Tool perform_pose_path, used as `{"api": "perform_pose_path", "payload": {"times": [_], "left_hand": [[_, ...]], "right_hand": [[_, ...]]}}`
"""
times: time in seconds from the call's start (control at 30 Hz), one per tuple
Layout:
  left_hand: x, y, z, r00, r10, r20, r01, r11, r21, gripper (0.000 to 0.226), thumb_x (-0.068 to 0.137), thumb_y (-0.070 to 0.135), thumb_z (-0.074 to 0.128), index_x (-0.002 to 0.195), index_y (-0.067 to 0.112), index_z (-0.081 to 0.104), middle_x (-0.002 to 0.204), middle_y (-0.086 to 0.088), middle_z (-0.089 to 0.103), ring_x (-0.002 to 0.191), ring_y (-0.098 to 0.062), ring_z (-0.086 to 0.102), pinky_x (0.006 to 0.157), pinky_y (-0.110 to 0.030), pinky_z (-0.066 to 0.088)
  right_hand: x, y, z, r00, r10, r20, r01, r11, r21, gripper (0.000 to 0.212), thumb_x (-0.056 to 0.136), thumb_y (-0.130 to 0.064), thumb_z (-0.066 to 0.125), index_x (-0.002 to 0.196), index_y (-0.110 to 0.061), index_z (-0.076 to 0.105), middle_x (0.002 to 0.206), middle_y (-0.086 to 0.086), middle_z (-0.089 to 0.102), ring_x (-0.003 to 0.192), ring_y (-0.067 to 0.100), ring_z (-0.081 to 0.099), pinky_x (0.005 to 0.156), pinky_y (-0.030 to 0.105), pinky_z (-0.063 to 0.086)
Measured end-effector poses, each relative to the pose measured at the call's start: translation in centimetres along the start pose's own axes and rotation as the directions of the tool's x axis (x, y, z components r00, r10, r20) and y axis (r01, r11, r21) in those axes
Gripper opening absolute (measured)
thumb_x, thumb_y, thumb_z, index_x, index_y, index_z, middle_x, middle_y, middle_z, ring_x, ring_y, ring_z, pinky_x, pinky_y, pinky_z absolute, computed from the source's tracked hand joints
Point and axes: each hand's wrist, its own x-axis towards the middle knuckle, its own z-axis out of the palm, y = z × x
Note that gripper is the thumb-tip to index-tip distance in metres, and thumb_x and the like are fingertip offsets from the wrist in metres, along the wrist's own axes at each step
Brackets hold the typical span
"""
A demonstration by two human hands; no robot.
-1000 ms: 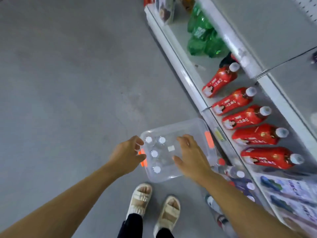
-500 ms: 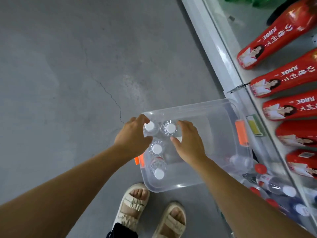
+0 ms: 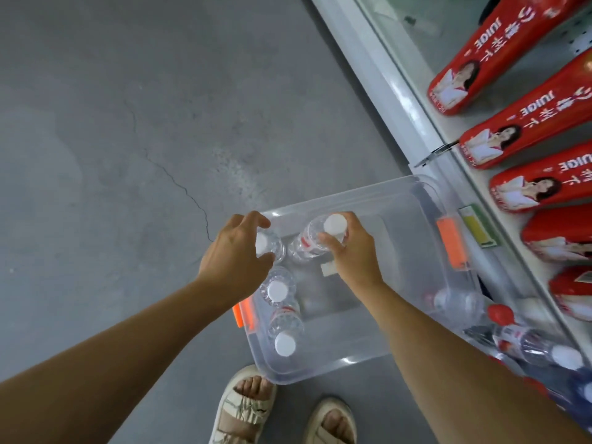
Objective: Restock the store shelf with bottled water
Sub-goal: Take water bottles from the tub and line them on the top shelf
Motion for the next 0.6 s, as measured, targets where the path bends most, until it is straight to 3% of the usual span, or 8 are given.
{"api": "perform_pose_path", "payload": {"times": [0.07, 0.23, 0.33, 0.47, 0.6], "left_hand": [[-0.5, 1.4, -0.8, 1.0, 0.017, 0.01, -0.017, 1.0, -0.004, 0.046, 0.086, 0.022, 0.065, 0.128, 0.02, 0.046, 0.13, -0.003, 0.05, 0.104, -0.015, 0.053, 0.078, -0.023, 0.039], [-2.5, 6.7, -4.4, 0.996, 0.052, 0.066, -0.049, 0.998, -0.05, 0.047, 0.083, 0.023, 0.068, 0.125, 0.019, 0.047, 0.124, -0.002, 0.053, 0.108, -0.018, 0.052, 0.084, -0.028, 0.043], [-3.9, 10.7, -7.4, 0.988, 0.11, 0.104, -0.102, 0.992, -0.075, 0.048, 0.081, 0.025, 0.07, 0.123, 0.019, 0.048, 0.121, -0.002, 0.054, 0.107, -0.019, 0.053, 0.089, -0.034, 0.046], [-6.2, 16.2, -11.9, 0.96, 0.191, 0.207, -0.166, 0.977, -0.132, 0.055, 0.078, 0.026, 0.074, 0.125, 0.022, 0.046, 0.124, 0.001, 0.054, 0.108, -0.015, 0.053, 0.09, -0.028, 0.044], [-8.9, 21.1, -16.5, 0.899, 0.278, 0.337, -0.225, 0.956, -0.188, 0.064, 0.077, 0.025, 0.076, 0.13, 0.025, 0.041, 0.132, 0.0, 0.049, 0.115, -0.015, 0.049, 0.098, -0.031, 0.042]], "right_hand": [[-0.2, -1.2, -2.8, 1.0, 0.019, -0.016, -0.019, 0.999, 0.039, 0.021, 0.084, -0.015, 0.07, 0.097, -0.014, 0.054, 0.078, -0.014, 0.057, 0.069, -0.011, 0.055, 0.062, 0.004, 0.038], [-1.5, -6.1, -11.1, 0.992, 0.123, -0.017, -0.118, 0.979, 0.166, 0.022, 0.082, -0.014, 0.072, 0.097, -0.013, 0.056, 0.08, -0.008, 0.059, 0.072, 0.004, 0.053, 0.067, 0.012, 0.043], [-2.7, -10.5, -16.8, 0.985, 0.173, 0.02, -0.173, 0.956, 0.237, 0.024, 0.082, -0.012, 0.072, 0.103, -0.012, 0.06, 0.09, -0.001, 0.066, 0.084, 0.009, 0.06, 0.078, 0.025, 0.051], [-4.8, -17.6, -24.1, 0.977, 0.176, 0.118, -0.205, 0.928, 0.312, 0.026, 0.085, -0.003, 0.066, 0.108, -0.013, 0.061, 0.108, 0.01, 0.067, 0.102, 0.021, 0.064, 0.081, 0.038, 0.057], [-7.3, -25.1, -29.9, 0.981, 0.089, 0.172, -0.138, 0.946, 0.294, 0.023, 0.086, -0.001, 0.064, 0.104, -0.015, 0.064, 0.095, 0.0, 0.071, 0.09, 0.011, 0.068, 0.066, 0.026, 0.057]]}}
